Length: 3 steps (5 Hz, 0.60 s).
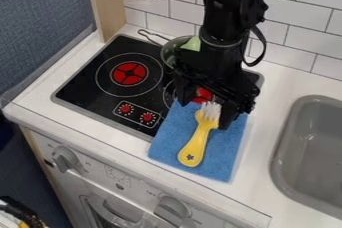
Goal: Take the green object and put it in between of two burner
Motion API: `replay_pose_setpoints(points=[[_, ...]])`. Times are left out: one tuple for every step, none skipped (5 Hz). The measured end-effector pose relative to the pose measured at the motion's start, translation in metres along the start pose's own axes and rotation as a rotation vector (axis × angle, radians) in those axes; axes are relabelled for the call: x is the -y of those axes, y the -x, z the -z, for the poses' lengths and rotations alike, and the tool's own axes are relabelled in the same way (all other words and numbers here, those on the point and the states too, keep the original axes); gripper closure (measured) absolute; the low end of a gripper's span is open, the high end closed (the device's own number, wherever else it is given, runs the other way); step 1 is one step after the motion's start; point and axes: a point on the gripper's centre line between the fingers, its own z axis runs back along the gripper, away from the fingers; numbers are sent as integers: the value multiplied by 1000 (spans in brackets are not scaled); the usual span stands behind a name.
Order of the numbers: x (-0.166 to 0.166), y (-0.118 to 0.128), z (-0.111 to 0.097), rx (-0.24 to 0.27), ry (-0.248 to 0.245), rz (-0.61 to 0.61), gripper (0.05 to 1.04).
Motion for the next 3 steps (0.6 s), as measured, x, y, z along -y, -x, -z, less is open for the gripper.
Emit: replay_pose_setpoints(points=[[1,2,7,-28,-1,1,83],[-16,-22,-1,2,-23,-5,83],[-58,-50,-11,45,-54,-124,83]])
